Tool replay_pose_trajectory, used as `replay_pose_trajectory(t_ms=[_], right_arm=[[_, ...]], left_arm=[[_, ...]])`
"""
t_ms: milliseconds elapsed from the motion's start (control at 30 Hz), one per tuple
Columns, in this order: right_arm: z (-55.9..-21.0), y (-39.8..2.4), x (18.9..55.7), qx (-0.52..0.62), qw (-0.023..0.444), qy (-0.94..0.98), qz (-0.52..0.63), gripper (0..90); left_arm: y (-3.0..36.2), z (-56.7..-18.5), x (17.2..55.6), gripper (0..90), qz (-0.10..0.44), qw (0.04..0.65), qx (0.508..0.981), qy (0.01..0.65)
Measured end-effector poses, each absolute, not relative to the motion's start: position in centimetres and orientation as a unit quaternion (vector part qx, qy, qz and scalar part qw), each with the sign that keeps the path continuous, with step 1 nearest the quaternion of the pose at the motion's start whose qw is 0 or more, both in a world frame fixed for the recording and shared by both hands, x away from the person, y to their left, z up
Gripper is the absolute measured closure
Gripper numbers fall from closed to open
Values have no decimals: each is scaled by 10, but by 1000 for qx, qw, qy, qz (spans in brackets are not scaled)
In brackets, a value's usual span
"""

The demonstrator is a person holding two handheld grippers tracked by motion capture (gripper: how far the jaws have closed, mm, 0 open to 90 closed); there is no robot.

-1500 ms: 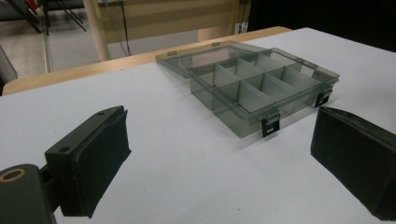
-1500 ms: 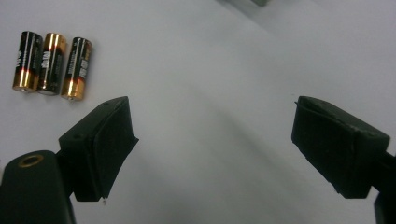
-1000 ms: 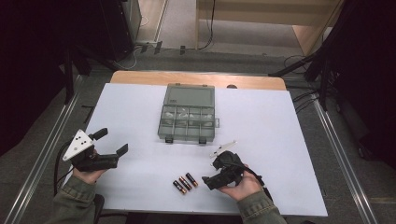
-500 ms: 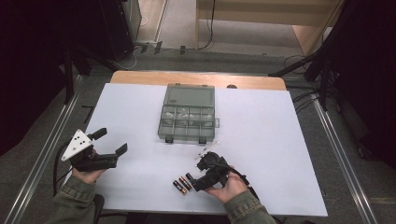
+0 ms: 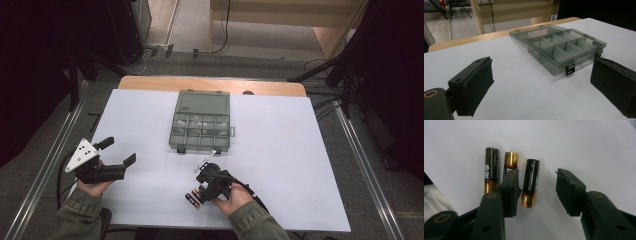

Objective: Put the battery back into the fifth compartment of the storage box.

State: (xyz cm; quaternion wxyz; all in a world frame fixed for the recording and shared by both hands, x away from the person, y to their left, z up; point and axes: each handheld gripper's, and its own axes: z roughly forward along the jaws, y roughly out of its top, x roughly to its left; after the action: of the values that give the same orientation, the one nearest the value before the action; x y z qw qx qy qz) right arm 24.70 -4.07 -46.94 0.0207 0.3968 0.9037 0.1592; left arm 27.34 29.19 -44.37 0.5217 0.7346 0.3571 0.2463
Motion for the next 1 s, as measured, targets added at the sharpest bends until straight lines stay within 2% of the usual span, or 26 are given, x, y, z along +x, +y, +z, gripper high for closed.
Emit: replay_pose_trajectory(t_ms=[133,333,1000], right_arm=[[-472,-38,249,398,16,906,143,642],[-476,-34,250,400,11,908,126,763],[-465,-36,259,424,7,895,142,774]], left_arm=[[291,-444,274,47,247,519,736,358],[292,-444,274,47,247,520,735,359],[292,-444,274,47,243,524,733,359]])
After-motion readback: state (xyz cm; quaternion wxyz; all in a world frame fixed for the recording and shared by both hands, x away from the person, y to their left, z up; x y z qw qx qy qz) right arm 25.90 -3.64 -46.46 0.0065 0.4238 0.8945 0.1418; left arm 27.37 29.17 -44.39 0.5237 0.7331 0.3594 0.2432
